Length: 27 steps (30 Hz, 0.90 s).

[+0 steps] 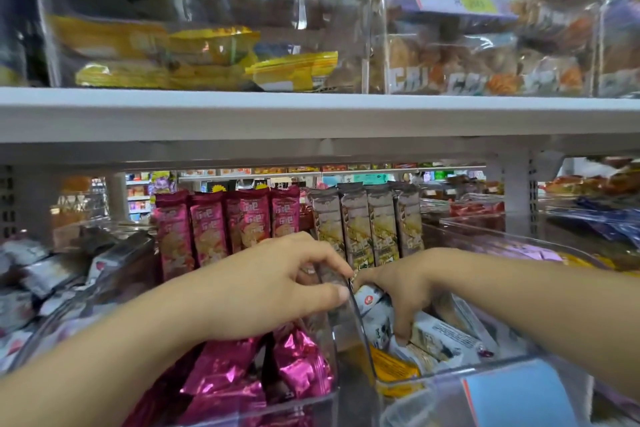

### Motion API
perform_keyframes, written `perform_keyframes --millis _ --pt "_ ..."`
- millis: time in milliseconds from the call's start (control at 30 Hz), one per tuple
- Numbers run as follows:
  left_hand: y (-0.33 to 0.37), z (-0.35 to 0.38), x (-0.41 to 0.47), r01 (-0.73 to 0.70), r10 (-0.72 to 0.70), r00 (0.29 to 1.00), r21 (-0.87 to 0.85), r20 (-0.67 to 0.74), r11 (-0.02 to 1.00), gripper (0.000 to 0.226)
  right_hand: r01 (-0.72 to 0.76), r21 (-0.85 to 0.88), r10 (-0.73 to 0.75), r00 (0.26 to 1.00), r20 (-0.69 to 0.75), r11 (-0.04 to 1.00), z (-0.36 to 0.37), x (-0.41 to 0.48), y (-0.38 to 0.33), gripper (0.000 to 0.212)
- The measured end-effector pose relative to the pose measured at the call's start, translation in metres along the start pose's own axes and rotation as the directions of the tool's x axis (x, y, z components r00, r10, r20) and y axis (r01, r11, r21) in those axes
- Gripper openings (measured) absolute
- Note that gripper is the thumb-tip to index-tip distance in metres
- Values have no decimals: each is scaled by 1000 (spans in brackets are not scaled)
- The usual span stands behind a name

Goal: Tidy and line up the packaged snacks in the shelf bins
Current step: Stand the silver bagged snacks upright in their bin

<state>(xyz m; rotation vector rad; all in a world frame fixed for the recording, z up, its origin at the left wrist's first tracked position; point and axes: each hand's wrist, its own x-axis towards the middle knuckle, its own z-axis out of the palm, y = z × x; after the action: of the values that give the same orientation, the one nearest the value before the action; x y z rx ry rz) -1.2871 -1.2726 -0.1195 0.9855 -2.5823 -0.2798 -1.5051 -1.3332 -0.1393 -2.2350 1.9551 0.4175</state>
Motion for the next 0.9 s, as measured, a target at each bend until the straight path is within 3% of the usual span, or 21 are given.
perform_keyframes --millis 267,400,733,900 --pt "-1 1 1 -2 2 1000 1 -12 1000 22 39 344 -47 999 15 938 4 2 6 83" --pt "-2 1 1 0 0 1000 -9 -6 1000 21 90 296 -72 995 -71 951 4 -7 5 85" --pt "-1 1 2 -4 4 1000 -12 -2 1000 20 266 168 -198 920 -339 949 -3 -34 4 45" --pt "0 0 1 -4 4 1000 12 -3 1000 23 287 128 -213 886 -411 949 -2 -48 0 39"
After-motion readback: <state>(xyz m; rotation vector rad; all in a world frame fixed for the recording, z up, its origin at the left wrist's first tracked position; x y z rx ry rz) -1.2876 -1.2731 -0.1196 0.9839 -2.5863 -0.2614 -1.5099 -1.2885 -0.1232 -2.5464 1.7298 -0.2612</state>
